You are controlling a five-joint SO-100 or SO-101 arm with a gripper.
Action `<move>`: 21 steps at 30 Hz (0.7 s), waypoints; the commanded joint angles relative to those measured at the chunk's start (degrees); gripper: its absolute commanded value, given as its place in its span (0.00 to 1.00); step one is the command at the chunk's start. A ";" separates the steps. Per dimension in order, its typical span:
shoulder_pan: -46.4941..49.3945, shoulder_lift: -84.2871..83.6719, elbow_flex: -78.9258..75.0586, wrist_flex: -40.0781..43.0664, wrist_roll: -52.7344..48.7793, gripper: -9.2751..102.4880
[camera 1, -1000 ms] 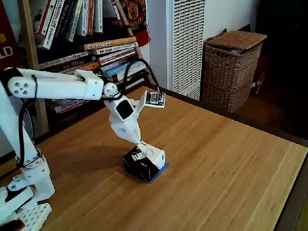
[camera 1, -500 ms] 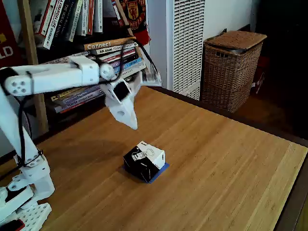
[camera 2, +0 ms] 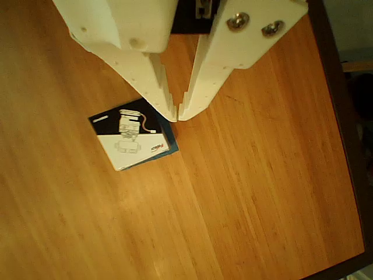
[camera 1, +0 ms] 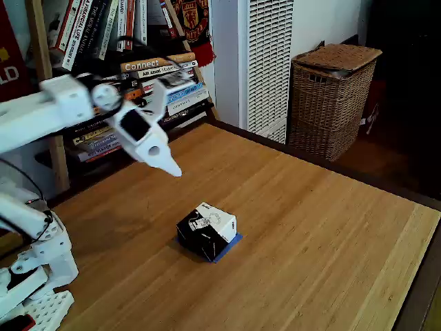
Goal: Push the box on top of the target
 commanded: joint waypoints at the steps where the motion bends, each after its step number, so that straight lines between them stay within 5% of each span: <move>1: 0.70 6.68 2.02 -0.97 -2.90 0.08; 21: -0.88 43.07 25.75 -1.58 -6.42 0.08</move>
